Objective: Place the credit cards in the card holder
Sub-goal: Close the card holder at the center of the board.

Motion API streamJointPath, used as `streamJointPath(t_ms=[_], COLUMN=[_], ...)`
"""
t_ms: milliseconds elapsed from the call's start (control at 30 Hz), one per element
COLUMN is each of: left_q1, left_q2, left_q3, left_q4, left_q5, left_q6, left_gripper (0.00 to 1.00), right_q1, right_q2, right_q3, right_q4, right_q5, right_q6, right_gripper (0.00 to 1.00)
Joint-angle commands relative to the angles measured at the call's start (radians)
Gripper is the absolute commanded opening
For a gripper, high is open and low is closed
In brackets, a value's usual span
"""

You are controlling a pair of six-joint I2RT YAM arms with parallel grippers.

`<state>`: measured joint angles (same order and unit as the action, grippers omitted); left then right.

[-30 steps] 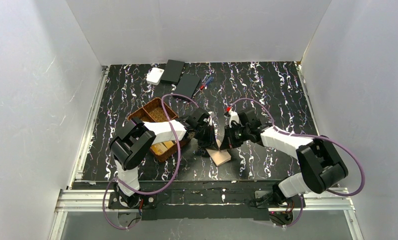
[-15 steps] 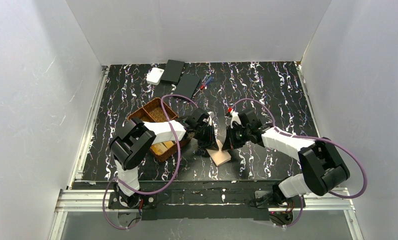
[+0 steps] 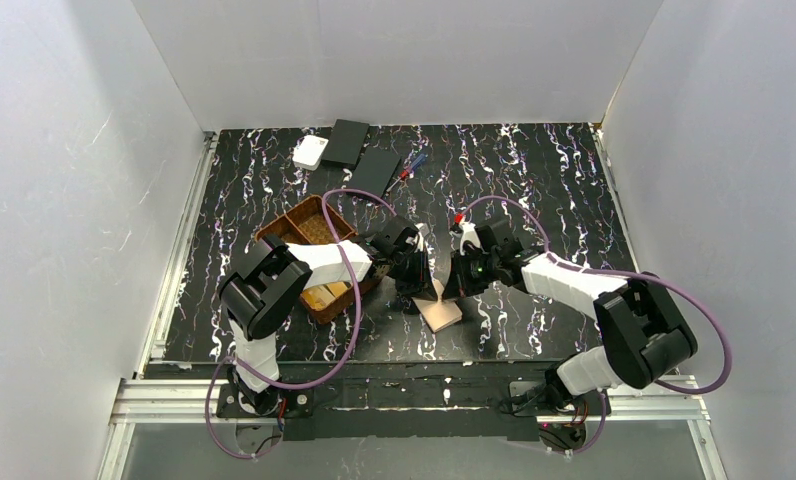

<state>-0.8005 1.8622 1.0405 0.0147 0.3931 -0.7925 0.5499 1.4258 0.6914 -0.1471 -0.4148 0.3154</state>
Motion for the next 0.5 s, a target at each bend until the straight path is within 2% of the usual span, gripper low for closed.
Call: streamJointPath(t_ms=[0, 467], left_q1=[0.0, -0.001], left_q2=[0.007, 0.006], left_q3=[-0.014, -0.013], left_q4=[-0.036, -0.038], left_q5=[-0.03, -0.03], left_q6=[0.023, 0.026], left_gripper=[0.01, 0.0], right_q1=[-0.004, -0.002], right_q2=[0.027, 0.052], right_q3=[0.012, -0.002], right_q4=[0.043, 0.054], right_q5=[-0.024, -0.05], right_q6=[0.005, 0.005], right_gripper=[0.01, 0.01])
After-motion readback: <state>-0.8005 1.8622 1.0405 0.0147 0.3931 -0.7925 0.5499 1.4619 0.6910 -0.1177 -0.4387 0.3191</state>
